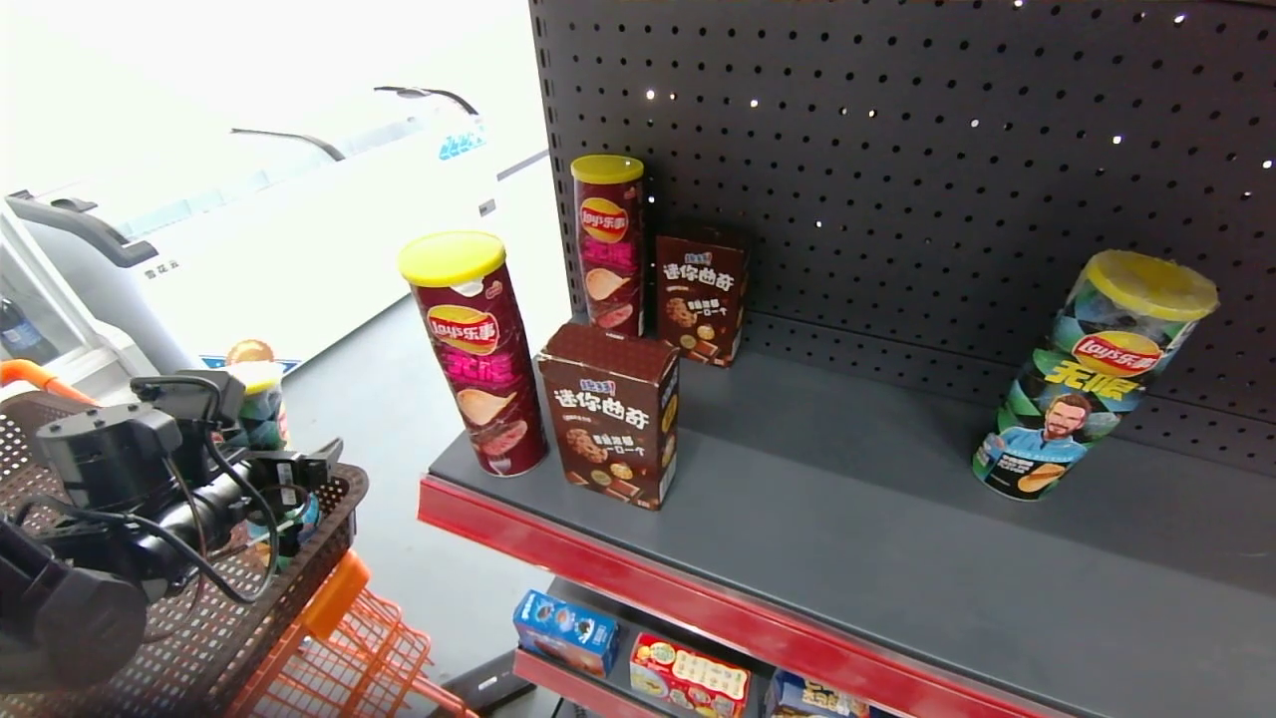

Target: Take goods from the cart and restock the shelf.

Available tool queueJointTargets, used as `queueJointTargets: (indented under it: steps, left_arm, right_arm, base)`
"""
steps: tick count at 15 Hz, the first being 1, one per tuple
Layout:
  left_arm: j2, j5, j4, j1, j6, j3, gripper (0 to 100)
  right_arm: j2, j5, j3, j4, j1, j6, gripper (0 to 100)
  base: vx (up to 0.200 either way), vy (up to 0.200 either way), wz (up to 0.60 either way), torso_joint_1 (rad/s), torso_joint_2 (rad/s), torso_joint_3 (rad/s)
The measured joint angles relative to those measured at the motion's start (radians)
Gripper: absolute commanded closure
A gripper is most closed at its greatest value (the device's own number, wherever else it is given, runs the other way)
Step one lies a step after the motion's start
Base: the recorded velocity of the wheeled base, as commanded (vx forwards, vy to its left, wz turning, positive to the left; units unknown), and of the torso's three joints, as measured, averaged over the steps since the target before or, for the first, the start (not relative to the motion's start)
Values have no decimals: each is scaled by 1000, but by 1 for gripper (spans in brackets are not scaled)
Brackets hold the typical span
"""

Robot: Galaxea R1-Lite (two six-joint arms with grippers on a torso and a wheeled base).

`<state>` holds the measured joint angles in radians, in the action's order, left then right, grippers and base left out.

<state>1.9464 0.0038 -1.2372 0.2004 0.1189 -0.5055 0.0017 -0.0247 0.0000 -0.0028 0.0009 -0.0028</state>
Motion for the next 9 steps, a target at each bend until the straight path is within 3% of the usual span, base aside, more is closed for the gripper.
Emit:
queueJointTargets:
  steps: [1,2,9]
  left_arm:
    - [16,1,-3,-1,1,-8,0]
    - [29,1,-7,-4,-1,-17,100]
    - [49,0,-10,-9,21,-80,100]
  right_arm:
    - [0,0,0,0,0,0,0]
    - [0,0,0,0,0,0,0]
    - [0,0,0,0,-1,0,0]
  base:
    - [0,0,0,0,0,0]
    - [0,0,0,0,0,0]
    - [0,0,0,0,0,0]
